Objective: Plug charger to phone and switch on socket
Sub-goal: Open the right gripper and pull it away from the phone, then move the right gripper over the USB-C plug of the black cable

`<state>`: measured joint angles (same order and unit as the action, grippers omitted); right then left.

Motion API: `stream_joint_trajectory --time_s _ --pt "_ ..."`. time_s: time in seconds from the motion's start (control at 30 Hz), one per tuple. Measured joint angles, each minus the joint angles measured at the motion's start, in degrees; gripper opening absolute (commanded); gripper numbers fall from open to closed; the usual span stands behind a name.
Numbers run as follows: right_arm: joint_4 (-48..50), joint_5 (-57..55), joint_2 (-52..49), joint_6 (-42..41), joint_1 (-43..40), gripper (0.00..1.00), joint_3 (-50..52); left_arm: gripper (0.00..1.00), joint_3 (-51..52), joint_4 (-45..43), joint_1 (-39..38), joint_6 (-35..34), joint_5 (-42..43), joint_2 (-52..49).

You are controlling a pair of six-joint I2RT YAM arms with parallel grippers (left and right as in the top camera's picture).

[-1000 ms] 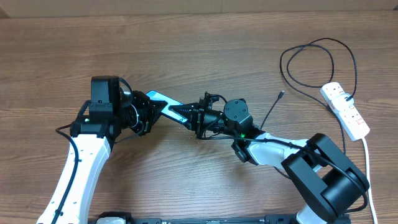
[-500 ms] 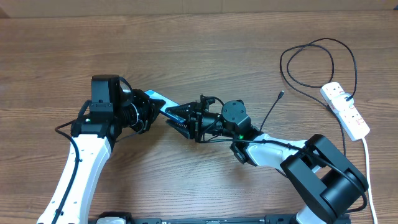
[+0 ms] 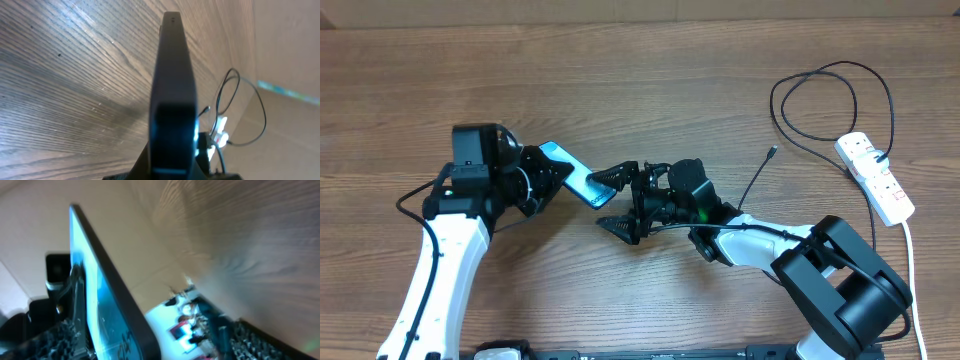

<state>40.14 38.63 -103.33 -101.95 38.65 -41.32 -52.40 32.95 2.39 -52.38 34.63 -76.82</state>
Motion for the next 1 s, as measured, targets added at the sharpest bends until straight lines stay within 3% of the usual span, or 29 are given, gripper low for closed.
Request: stream_joint_trajectory --time_s 0.17,0.4,0.63,1.0 --pt "-8.02 -1.38 0.02 15.32 0.02 1.00 -0.17 0.04 0.02 2.49 2.75 7.02 7.23 -6.29" --pt "-21.57 -8.85 0.39 29.46 -0.22 1.00 -0.44 0.04 0.72 4.96 2.95 17.73 14.12 -11.93" --pt "-32.30 -16.17 4.28 37.05 -1.95 1.00 -0.50 0.05 0.72 10.88 2.95 27.02 17.16 -12.00" --pt "-57.99 -34.40 23.50 48.41 -11.52 1.00 -1.27 0.04 0.72 12.74 2.95 32.92 17.27 -12.00"
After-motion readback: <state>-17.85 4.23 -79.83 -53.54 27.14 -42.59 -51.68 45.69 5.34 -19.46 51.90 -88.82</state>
